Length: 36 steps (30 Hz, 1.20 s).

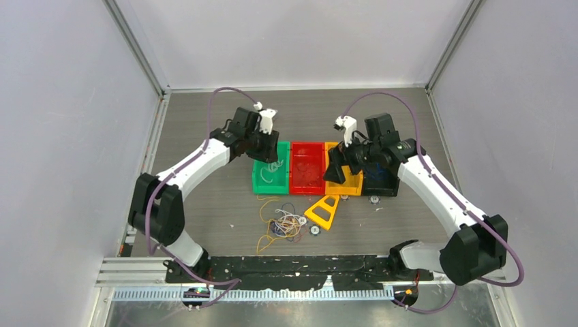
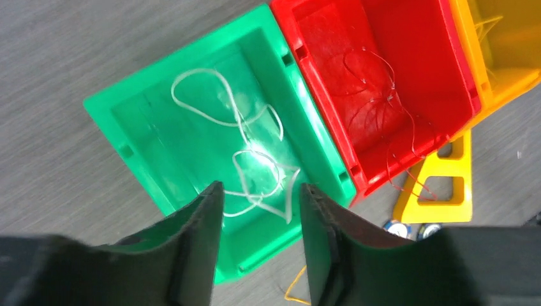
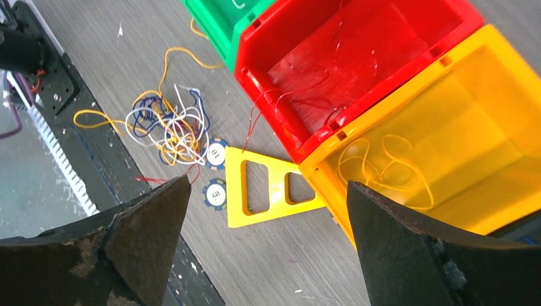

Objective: Untangle the cables

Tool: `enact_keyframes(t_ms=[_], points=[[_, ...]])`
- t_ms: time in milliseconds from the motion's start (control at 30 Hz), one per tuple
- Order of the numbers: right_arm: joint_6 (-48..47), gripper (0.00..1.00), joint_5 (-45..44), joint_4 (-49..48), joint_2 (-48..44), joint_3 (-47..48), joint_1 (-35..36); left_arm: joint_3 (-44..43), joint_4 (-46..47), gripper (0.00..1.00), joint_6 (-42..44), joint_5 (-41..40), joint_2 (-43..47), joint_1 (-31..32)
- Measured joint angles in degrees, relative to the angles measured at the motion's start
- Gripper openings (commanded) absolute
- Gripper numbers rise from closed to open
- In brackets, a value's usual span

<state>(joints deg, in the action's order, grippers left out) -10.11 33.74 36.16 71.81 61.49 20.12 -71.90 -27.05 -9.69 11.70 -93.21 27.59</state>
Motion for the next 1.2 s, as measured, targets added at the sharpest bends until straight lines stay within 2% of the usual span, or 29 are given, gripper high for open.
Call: enact_keyframes(t_ms=[33, 100, 167, 300, 433, 533, 633, 767, 900, 967, 1000, 1033, 1067, 1133, 1200], points=[[-0.68, 0.97, 0.46, 0.66, 0.72, 0.0, 0.02, 1.36, 0.46, 0.79, 1.75, 1.16, 0.9, -0.66], [-2.25, 0.96, 1.4, 2.29, 2.38, 0.0, 0.09, 4.9, 0.61, 0.88, 4.15, 3.39, 4.28, -2.14], [-3.37, 0.94, 1.97, 3.5, 3.78, 0.0, 0.63, 8.09, 0.42, 0.92, 5.49, 5.92, 9.05, -3.96], [-4.61, 0.92, 1.77, 3.74, 5.35, -0.37, 4.74, 13.44, -0.04, 0.94, 7.21, 12.28, 23.71, -8.24], [-4.94, 0.87, -0.94, 1.51, 7.21, -0.44, 15.28, 21.16, 0.2, 0.96, 5.55, 19.54, 38.05, -8.61], [-5.07, 0.86, -3.63, -0.55, 11.08, 0.28, 22.62, 27.67, -1.05, 0.96, 2.62, 23.5, 44.54, -9.29], [-5.31, 0.87, -6.56, -2.32, 17.35, 2.4, 29.24, 33.16, -3.39, 0.96, -0.33, 26.03, 48.63, -12.26], [-5.68, 0.91, -9.11, -4.5, 25.16, 4.61, 35.41, 35.8, -6.23, 0.97, -2.84, 27.3, 52.0, -16.65], [-5.81, 0.87, -10.29, -5.88, 30.84, 4.79, 39.43, 35.69, -6.56, 0.96, -5.92, 29.0, 51.32, -23.02], [-5.84, 0.7, -10.97, -6.08, 32.98, 5.29, 40.35, 35.47, -6.75, 0.95, -7.76, 30.16, 49.62, -25.77], [-5.57, 0.44, -11.08, -6.36, 33.29, 5.95, 40.54, 35.28, -6.95, 0.95, -8.26, 30.69, 48.92, -26.32], [-5.44, 0.35, -11.34, -6.82, 33.94, 6.78, 40.76, 35.08, -7.19, 0.94, -8.79, 31.3, 47.74, -26.64], [-5.31, 0.19, -11.65, -7.39, 34.77, 7.52, 40.85, 35.04, -7.48, 0.93, -9.4, 31.56, 46.62, -26.91], [-5.42, 0.07, -11.74, -7.67, 35.21, 7.82, 40.85, 35.04, -7.93, 0.92, -9.84, 31.47, 46.16, -27.34], [-5.22, 0.06, -11.67, -7.41, 34.6, 7.82, 40.83, 34.97, -7.98, 0.9, -9.88, 31.76, 46.75, -27.39]])
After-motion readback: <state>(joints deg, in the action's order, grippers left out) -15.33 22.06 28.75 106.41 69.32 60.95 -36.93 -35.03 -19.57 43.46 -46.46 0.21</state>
